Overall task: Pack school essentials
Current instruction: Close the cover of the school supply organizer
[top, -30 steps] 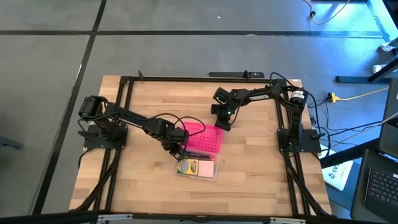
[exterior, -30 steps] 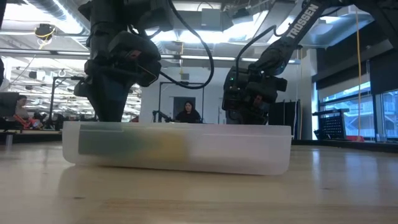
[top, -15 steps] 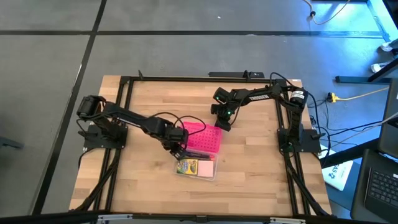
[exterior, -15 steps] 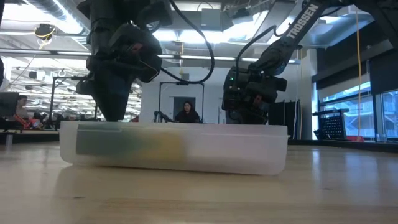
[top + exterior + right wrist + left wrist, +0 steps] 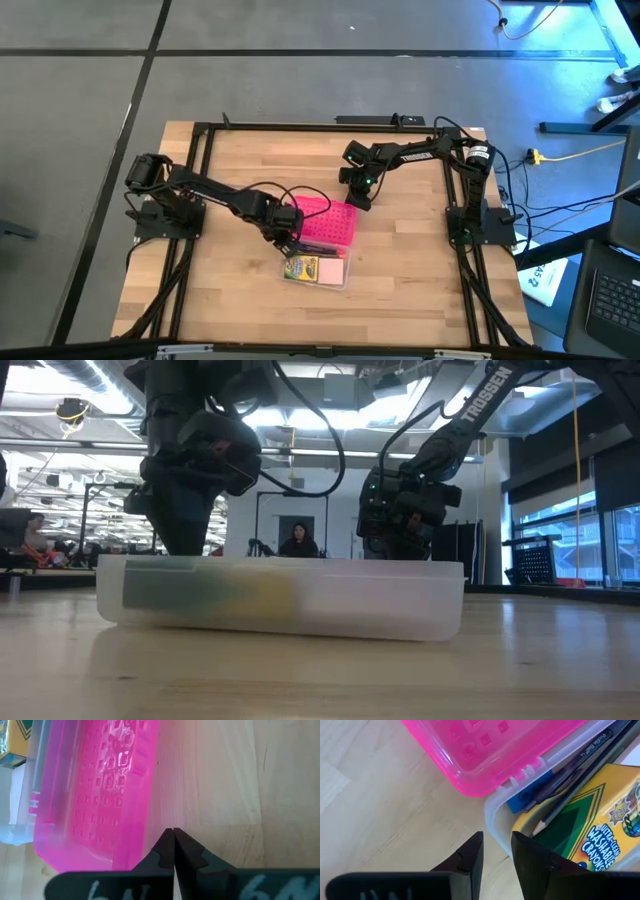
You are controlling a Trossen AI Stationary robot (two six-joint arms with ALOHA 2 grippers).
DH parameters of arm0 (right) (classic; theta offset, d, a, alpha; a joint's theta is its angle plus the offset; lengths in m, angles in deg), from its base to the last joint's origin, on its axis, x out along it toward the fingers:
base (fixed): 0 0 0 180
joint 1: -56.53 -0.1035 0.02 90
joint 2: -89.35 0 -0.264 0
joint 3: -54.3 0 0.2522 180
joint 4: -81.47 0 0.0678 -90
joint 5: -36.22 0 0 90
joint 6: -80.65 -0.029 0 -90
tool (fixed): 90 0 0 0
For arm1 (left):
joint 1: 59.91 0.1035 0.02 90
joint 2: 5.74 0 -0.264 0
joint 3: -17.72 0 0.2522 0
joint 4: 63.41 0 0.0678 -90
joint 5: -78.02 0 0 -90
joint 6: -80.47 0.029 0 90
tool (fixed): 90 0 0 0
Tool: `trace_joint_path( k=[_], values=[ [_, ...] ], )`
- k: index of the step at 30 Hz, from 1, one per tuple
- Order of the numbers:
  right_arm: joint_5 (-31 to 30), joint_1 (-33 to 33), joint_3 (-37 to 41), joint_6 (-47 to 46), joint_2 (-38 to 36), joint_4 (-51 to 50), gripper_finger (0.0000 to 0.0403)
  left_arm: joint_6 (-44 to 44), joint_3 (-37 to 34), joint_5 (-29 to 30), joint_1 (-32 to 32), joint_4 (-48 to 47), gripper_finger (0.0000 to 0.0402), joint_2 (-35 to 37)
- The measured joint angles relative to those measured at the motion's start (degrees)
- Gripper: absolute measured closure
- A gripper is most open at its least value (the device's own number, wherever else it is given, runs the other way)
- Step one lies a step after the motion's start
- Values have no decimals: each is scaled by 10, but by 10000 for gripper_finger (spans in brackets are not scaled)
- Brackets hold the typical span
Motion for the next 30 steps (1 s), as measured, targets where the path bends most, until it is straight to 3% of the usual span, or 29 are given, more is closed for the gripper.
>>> trace_joint_path(
  k=[30],
  values=[
    [4,-6,3,5,12,28,397,-6,-8,5,-5,31,308,-42]
  ],
)
